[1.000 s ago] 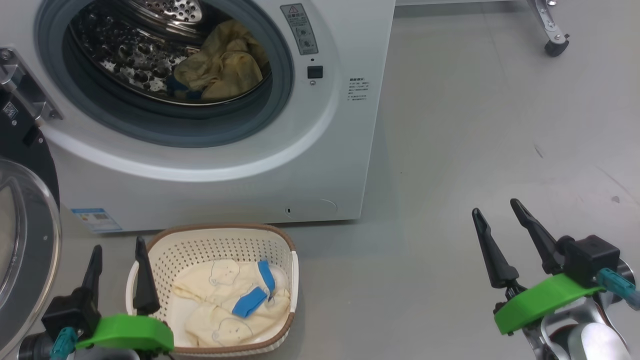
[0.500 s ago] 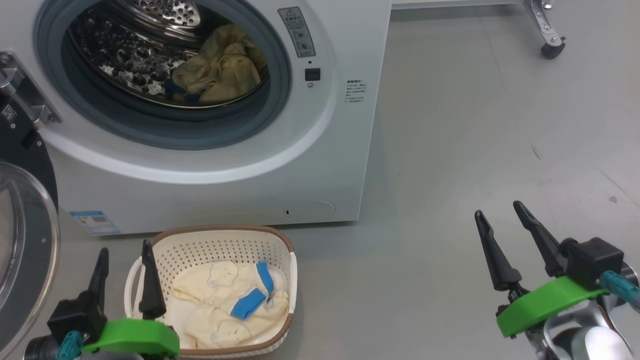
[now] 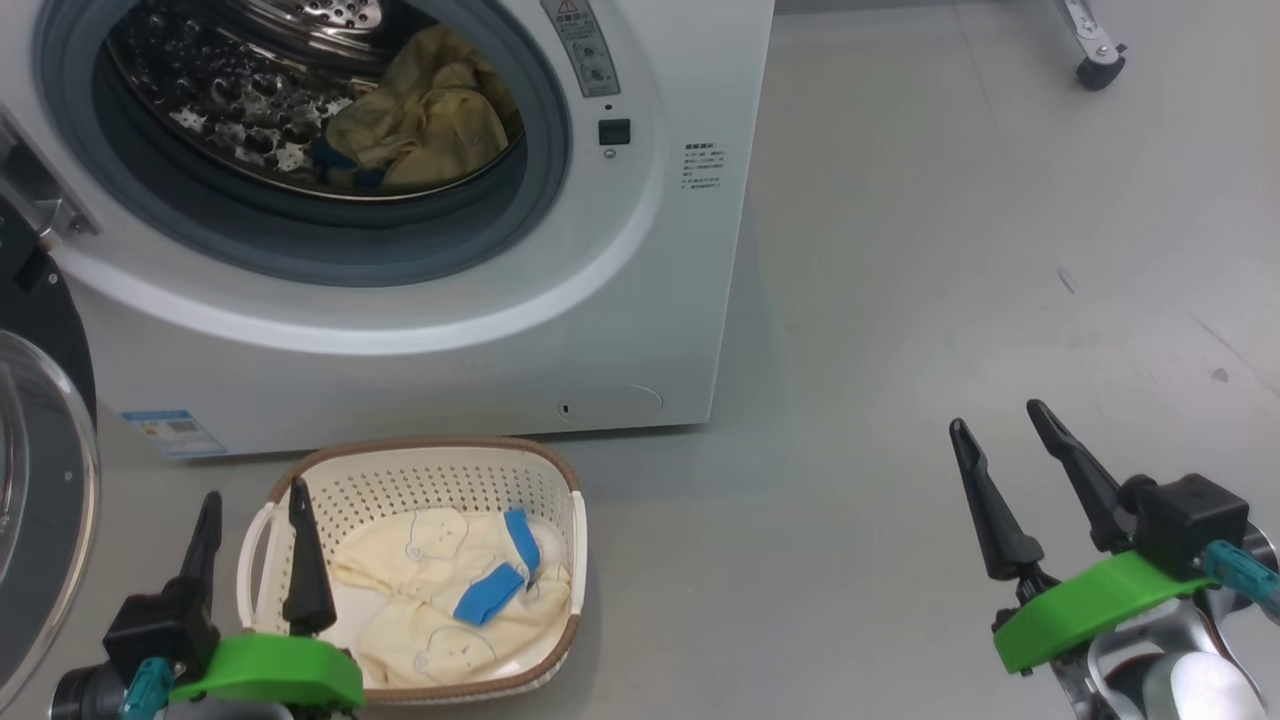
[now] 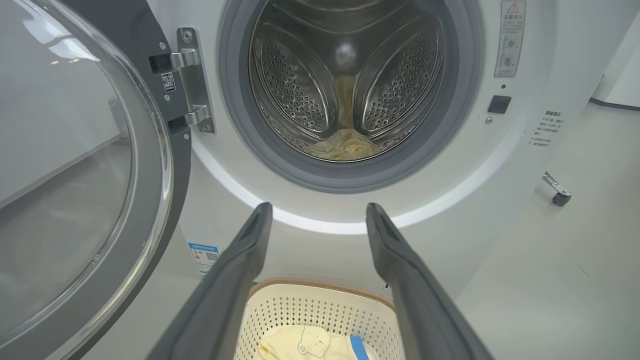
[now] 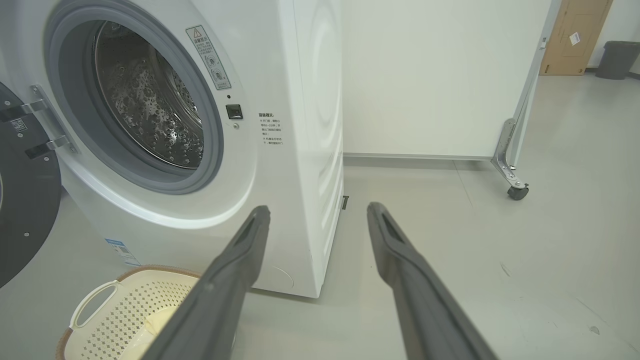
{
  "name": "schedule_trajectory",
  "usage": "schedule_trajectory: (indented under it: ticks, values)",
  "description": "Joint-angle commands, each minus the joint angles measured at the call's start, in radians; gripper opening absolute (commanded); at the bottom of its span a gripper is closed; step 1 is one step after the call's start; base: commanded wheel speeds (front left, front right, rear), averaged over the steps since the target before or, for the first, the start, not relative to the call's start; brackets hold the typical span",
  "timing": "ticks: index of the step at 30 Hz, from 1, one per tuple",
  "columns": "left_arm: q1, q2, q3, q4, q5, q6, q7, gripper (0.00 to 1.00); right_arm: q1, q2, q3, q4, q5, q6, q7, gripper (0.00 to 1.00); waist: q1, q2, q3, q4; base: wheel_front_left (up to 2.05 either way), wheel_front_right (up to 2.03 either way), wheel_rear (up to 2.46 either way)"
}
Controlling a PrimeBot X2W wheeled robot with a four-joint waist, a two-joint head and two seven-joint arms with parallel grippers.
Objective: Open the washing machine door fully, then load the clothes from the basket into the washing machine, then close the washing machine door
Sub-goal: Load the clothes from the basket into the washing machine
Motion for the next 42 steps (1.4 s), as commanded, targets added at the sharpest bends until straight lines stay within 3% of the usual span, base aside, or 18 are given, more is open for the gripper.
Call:
schedule_trajectory:
  ticks: [1,8,13,18,31,42]
  values:
    - [-0.058,0.029,0.038,-0.028,0.014,0.009,0.0,1.0,-0.035,-0.008,0.017,-0.04,-0.001,-0.003,-0.008,1.0,0.0,0.0,0.006,-0.001,0.0,0.0,0.0]
    - [-0.11,0.027,0.024,0.0,0.014,-0.005,0.008,1.0,-0.06,-0.008,0.021,-0.044,0.004,-0.003,-0.015,1.0,0.0,0.0,0.066,-0.003,0.0,0.0,0.0]
    - [-0.198,0.026,0.018,0.061,0.009,-0.039,0.008,1.0,-0.103,-0.008,0.032,-0.053,0.007,-0.003,-0.021,1.0,0.0,0.0,0.155,-0.004,0.0,0.0,0.0]
    - [-0.305,0.033,0.012,0.177,0.001,-0.095,0.003,1.0,-0.163,-0.008,0.054,-0.053,0.009,-0.003,-0.034,1.0,0.0,0.0,0.252,-0.018,0.0,0.0,0.0]
    - [-0.559,0.018,-0.002,0.607,-0.048,-0.292,-0.011,1.0,-0.298,-0.008,0.099,-0.038,0.018,-0.003,-0.073,1.0,0.0,0.0,0.484,-0.072,0.0,0.0,0.0]
    - [-0.722,-0.001,-0.031,0.895,-0.097,-0.364,-0.01,1.0,-0.372,-0.008,0.131,-0.034,0.024,-0.003,-0.094,1.0,0.0,0.0,0.64,-0.106,0.0,0.0,0.0]
